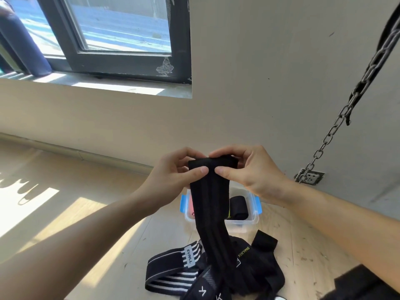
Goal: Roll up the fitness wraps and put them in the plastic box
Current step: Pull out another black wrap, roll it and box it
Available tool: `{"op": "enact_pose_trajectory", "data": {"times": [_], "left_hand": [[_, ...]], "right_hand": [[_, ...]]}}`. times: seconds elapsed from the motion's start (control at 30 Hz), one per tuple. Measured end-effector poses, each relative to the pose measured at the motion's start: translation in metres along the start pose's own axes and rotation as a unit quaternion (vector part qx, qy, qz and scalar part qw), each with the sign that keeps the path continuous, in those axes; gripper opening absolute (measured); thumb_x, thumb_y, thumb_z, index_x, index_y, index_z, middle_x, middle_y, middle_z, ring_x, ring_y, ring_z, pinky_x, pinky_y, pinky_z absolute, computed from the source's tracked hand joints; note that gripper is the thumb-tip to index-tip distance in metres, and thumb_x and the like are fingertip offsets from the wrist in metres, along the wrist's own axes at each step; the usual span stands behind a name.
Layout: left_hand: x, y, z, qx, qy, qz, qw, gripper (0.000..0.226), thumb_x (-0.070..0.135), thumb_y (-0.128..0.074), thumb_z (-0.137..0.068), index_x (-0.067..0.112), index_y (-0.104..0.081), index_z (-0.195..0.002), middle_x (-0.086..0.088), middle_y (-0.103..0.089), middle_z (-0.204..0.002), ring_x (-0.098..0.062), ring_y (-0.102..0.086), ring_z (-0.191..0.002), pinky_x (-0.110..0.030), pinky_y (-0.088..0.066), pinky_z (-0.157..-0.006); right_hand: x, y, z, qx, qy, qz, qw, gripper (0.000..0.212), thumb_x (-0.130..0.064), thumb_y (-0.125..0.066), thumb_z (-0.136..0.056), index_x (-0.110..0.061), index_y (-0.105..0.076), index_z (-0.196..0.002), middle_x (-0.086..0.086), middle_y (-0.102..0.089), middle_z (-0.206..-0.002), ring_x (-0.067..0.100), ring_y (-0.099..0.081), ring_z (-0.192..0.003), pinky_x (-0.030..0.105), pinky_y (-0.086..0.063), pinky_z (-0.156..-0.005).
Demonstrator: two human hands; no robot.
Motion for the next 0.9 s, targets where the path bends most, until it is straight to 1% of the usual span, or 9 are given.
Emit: {"op": "enact_pose_trajectory", "data": {"times": [0.1, 0.17, 0.27, 0.4, 0.53, 0.67, 0.73, 0.8, 0.9], "left_hand": [[0.011, 0.007, -0.003, 0.012, -0.013, -0.024, 1.000, 0.015, 0.005, -0.071, -0.093, 0.009, -0.067, -0.107, -0.015, -0.074, -0.094, -0.027, -0.074, -0.083, -0.035, -0.061, -0.069], [0.023, 0.012, -0.007, 0.020, -0.035, -0.063, 0.997, 0.014, 0.007, -0.072, -0.093, 0.013, -0.067, -0.105, -0.010, -0.073, -0.092, -0.026, -0.073, -0.081, -0.031, -0.059, -0.066], [0.043, 0.014, -0.012, 0.040, -0.087, -0.148, 0.984, 0.017, 0.008, -0.075, -0.091, 0.021, -0.067, -0.100, 0.002, -0.072, -0.090, -0.025, -0.070, -0.080, -0.033, -0.061, -0.069], [0.056, 0.013, -0.020, 0.077, -0.135, -0.167, 0.974, 0.022, 0.004, -0.075, -0.089, 0.023, -0.067, -0.096, 0.012, -0.071, -0.087, -0.011, -0.068, -0.080, -0.026, -0.057, -0.070], [0.033, 0.016, -0.032, 0.084, -0.052, -0.108, 0.989, 0.021, 0.008, -0.074, -0.091, 0.017, -0.065, -0.107, -0.004, -0.075, -0.099, -0.024, -0.074, -0.088, -0.034, -0.063, -0.073], [0.018, 0.004, -0.044, -0.016, 0.056, -0.077, 0.995, 0.019, 0.021, -0.069, -0.096, 0.015, -0.068, -0.113, -0.004, -0.078, -0.101, -0.018, -0.075, -0.093, -0.027, -0.060, -0.074], [0.020, 0.001, -0.051, -0.044, 0.074, -0.082, 0.993, 0.025, 0.033, -0.065, -0.098, 0.016, -0.069, -0.116, -0.004, -0.078, -0.103, -0.018, -0.075, -0.092, -0.029, -0.061, -0.076], [0.024, 0.002, -0.057, -0.033, 0.078, -0.073, 0.994, 0.032, 0.041, -0.061, -0.099, 0.014, -0.071, -0.113, -0.007, -0.077, -0.101, -0.021, -0.075, -0.089, -0.029, -0.059, -0.073], [0.024, 0.002, -0.060, -0.002, 0.062, -0.060, 0.996, 0.029, 0.037, -0.063, -0.099, 0.012, -0.074, -0.109, -0.011, -0.077, -0.096, -0.019, -0.074, -0.082, -0.032, -0.058, -0.070]], "right_hand": [[-0.002, 0.005, -0.008, -0.029, -0.046, 0.070, 0.996, 0.035, -0.018, -0.075, -0.090, -0.023, -0.068, -0.124, 0.002, -0.074, -0.099, 0.008, -0.071, -0.088, 0.024, -0.058, -0.076], [-0.002, 0.007, -0.012, -0.061, -0.094, 0.042, 0.993, 0.026, -0.032, -0.067, -0.095, -0.021, -0.071, -0.118, 0.000, -0.074, -0.098, 0.009, -0.068, -0.085, 0.027, -0.057, -0.070], [-0.005, 0.006, -0.017, -0.075, -0.118, -0.028, 0.990, 0.038, -0.044, -0.058, -0.094, -0.014, -0.073, -0.112, 0.006, -0.075, -0.101, 0.016, -0.069, -0.090, 0.033, -0.060, -0.070], [-0.010, 0.008, -0.028, -0.028, -0.084, -0.075, 0.993, 0.023, -0.026, -0.066, -0.093, -0.011, -0.073, -0.109, 0.017, -0.071, -0.099, 0.020, -0.070, -0.089, 0.032, -0.060, -0.061], [-0.007, 0.015, -0.036, -0.007, -0.062, -0.079, 0.995, 0.017, -0.012, -0.068, -0.094, -0.008, -0.074, -0.109, 0.019, -0.071, -0.092, 0.020, -0.069, -0.083, 0.027, -0.057, -0.056], [-0.002, 0.024, -0.044, 0.001, -0.051, -0.054, 0.997, 0.016, -0.006, -0.069, -0.093, -0.010, -0.076, -0.107, 0.007, -0.073, -0.086, 0.011, -0.068, -0.074, 0.026, -0.056, -0.057], [-0.003, 0.030, -0.050, 0.011, -0.042, -0.043, 0.998, 0.016, -0.004, -0.070, -0.092, -0.013, -0.076, -0.104, -0.001, -0.073, -0.080, 0.009, -0.066, -0.069, 0.027, -0.054, -0.057], [-0.005, 0.034, -0.053, 0.016, -0.030, -0.038, 0.999, 0.019, -0.003, -0.071, -0.091, -0.015, -0.076, -0.104, -0.001, -0.073, -0.082, 0.009, -0.065, -0.070, 0.026, -0.052, -0.059], [-0.003, 0.036, -0.049, 0.023, -0.020, -0.057, 0.998, 0.024, 0.000, -0.072, -0.089, -0.015, -0.075, -0.108, 0.008, -0.075, -0.095, 0.013, -0.069, -0.081, 0.026, -0.055, -0.066]]}}
Point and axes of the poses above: each hand's wrist, its own z-axis away from the middle knuckle, its own y-axis out of the back of the hand, x = y × z, the point moved 8 cm from there along -z, towards the middle knuckle
